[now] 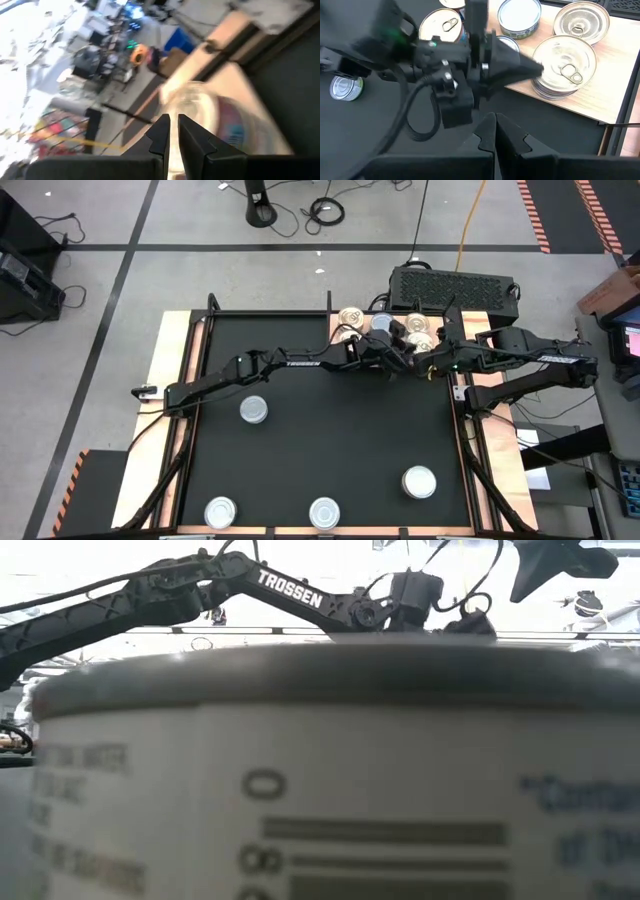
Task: Stack canned seafood by type on shelf
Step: Stack the blue pink tuna can on top of the other blue pink tuna can on the shelf
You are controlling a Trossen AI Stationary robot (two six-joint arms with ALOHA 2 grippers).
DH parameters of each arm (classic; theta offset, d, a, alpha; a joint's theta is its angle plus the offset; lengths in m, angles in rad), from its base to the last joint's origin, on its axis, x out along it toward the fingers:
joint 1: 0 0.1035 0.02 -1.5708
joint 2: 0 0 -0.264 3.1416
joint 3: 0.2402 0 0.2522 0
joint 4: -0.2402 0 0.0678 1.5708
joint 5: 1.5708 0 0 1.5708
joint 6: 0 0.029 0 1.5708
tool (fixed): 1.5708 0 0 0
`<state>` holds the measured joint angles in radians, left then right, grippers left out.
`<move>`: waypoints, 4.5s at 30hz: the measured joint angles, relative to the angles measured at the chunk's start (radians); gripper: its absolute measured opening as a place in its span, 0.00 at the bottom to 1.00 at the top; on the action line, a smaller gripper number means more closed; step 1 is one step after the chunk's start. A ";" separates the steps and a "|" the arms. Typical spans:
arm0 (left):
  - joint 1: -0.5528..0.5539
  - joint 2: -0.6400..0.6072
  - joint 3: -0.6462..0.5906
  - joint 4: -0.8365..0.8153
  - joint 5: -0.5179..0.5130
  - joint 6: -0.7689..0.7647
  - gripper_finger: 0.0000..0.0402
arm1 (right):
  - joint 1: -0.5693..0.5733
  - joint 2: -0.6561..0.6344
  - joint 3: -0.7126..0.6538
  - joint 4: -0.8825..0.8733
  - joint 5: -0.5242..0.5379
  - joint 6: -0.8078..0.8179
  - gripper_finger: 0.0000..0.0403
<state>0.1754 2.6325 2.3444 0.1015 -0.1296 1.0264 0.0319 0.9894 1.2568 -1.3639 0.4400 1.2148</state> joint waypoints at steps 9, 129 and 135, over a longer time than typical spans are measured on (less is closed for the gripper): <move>-0.038 -0.163 0.000 -0.174 -0.277 -0.199 0.10 | 0.000 -0.017 0.001 -0.001 0.004 -0.023 0.00; -0.365 -1.359 -1.428 0.025 0.090 -1.257 0.09 | 0.891 0.051 -0.524 0.387 -0.178 0.721 0.00; -0.364 -1.359 -1.428 0.025 0.016 -1.256 0.09 | 0.793 0.051 -0.654 0.419 -0.179 0.672 0.00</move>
<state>-0.1890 1.2732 0.9161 0.1268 -0.1131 -0.2295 0.8251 1.0409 0.6030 -0.9453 0.2610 1.8871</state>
